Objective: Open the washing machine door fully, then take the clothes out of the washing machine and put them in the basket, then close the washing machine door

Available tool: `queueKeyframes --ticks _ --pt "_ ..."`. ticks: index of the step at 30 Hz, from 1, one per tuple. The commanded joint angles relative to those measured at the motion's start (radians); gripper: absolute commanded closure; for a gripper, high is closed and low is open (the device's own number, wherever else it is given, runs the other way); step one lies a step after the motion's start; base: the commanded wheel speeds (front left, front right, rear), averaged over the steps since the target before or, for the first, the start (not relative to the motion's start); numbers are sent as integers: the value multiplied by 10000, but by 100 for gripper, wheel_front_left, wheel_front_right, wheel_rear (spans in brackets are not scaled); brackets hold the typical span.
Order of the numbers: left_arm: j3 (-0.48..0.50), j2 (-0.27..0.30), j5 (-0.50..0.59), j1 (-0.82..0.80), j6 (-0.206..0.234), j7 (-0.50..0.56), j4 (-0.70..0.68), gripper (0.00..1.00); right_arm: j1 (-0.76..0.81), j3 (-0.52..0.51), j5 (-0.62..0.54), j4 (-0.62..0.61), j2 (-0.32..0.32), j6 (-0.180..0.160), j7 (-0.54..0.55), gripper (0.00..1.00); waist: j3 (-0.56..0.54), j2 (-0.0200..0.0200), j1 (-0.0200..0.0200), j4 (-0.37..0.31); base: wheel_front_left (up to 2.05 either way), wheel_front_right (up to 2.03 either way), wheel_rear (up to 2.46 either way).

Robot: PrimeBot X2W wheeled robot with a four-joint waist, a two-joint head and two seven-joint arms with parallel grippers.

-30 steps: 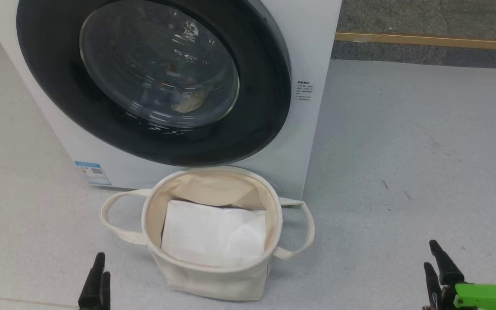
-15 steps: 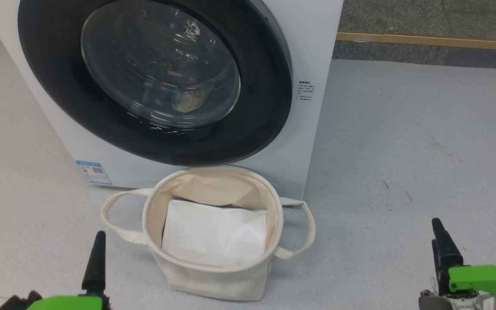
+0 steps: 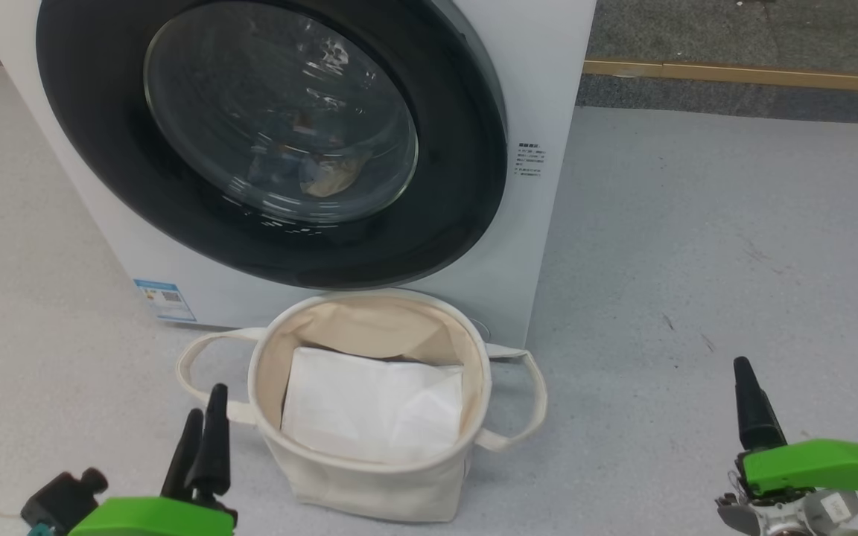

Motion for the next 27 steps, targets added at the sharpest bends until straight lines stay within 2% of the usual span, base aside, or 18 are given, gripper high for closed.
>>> queueKeyframes --ticks 1,5,11,27 --pt "15 203 456 -463 57 -154 -484 0 -635 156 -501 -366 -176 3 -157 0 -4 0 -1 1 0 0 0" --pt "-321 368 1146 -502 127 -271 -582 0 -704 312 -1470 -433 -215 3 -274 0 2 0 -1 -4 0 0 0" --pt "-1117 719 2042 -568 -68 -447 -521 0 -793 584 -2718 -392 -252 3 -450 0 29 0 -1 -10 0 0 0" --pt "-2021 1117 3874 -853 617 -886 -514 0 -1079 1015 -4846 -350 -206 3 -889 0 86 0 -1 23 0 0 0"
